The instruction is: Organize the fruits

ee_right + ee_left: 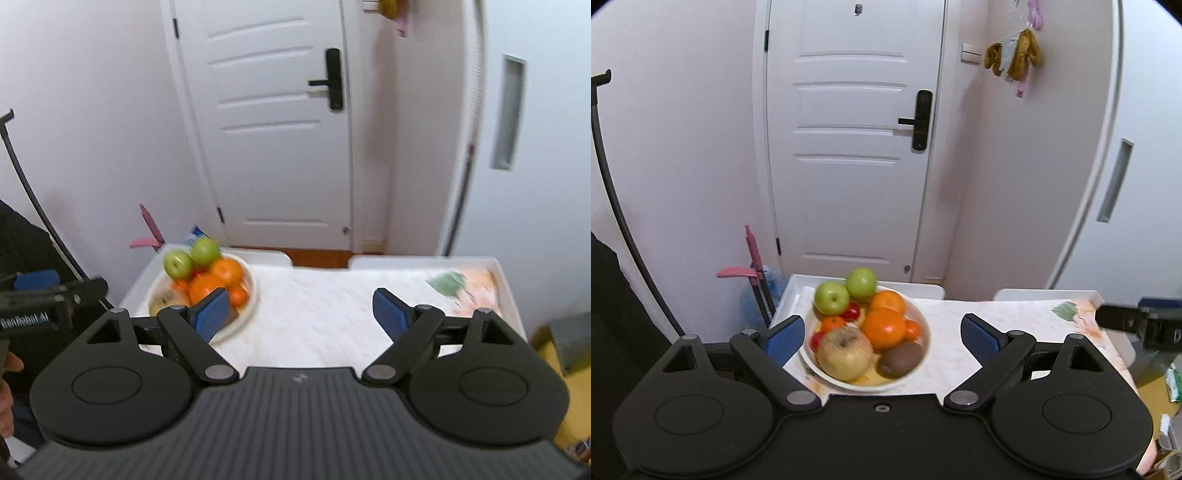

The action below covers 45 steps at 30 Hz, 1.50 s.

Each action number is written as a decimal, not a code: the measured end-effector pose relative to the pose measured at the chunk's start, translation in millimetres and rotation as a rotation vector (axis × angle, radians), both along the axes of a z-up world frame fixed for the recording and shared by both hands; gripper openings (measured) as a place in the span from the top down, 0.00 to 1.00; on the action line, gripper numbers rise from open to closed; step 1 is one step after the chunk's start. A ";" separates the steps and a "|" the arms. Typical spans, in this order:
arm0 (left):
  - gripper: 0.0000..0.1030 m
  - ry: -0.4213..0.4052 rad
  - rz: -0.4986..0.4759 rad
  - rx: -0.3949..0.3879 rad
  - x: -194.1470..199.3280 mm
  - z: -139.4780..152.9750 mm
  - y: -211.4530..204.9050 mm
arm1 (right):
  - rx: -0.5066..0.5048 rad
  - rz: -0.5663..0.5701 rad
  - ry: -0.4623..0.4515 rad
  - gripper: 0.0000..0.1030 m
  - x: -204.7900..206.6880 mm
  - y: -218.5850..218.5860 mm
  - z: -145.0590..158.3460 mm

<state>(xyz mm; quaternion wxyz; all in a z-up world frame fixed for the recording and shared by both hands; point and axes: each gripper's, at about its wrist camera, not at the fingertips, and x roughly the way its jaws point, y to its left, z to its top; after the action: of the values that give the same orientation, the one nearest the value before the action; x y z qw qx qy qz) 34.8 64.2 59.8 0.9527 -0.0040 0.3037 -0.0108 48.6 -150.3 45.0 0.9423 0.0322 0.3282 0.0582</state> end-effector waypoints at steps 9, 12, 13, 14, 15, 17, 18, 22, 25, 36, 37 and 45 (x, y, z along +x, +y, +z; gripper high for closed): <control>0.00 -0.008 -0.031 0.062 -29.7 -12.6 -31.5 | -0.055 -0.087 0.020 0.00 -30.8 -18.2 -13.9; 0.00 -0.007 -0.036 0.061 -33.4 -16.0 -33.5 | -0.063 -0.089 0.033 0.00 -34.3 -19.1 -20.5; 0.00 -0.003 -0.036 0.063 -33.9 -16.7 -34.5 | -0.060 -0.087 0.038 0.00 -35.2 -18.9 -22.1; 0.00 0.002 -0.036 0.066 -34.4 -17.4 -35.4 | -0.057 -0.086 0.040 0.00 -36.0 -19.0 -23.0; 0.00 0.004 -0.034 0.069 -34.8 -17.9 -36.3 | -0.055 -0.084 0.041 0.00 -36.2 -19.1 -23.7; 0.00 0.005 -0.033 0.071 -35.1 -17.9 -37.3 | -0.056 -0.084 0.043 0.00 -38.6 -19.1 -23.7; 0.00 0.004 -0.034 0.070 -35.6 -17.8 -37.7 | -0.056 -0.083 0.043 0.00 -38.7 -19.0 -23.6; 0.00 0.002 -0.038 0.072 -36.0 -17.9 -39.2 | -0.054 -0.092 0.047 0.00 -39.3 -18.2 -24.3; 0.00 0.000 -0.043 0.073 -37.4 -17.3 -39.0 | -0.051 -0.100 0.051 0.00 -39.1 -18.2 -24.1; 0.00 -0.010 -0.056 0.055 -34.2 -14.3 -39.3 | -0.071 -0.120 0.072 0.00 -33.7 -17.1 -23.4; 0.00 -0.008 -0.057 0.055 -33.9 -14.4 -39.5 | -0.073 -0.121 0.073 0.00 -33.6 -17.1 -23.6; 0.00 0.001 -0.055 0.051 -32.2 -15.1 -37.4 | -0.065 -0.126 0.073 0.00 -33.0 -17.6 -22.8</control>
<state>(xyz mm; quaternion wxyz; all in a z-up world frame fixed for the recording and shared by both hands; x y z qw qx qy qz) 2.6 26.8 44.7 0.9517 0.0286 0.3041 -0.0295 15.6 -167.9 22.2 0.9320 0.0242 0.3614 -0.0131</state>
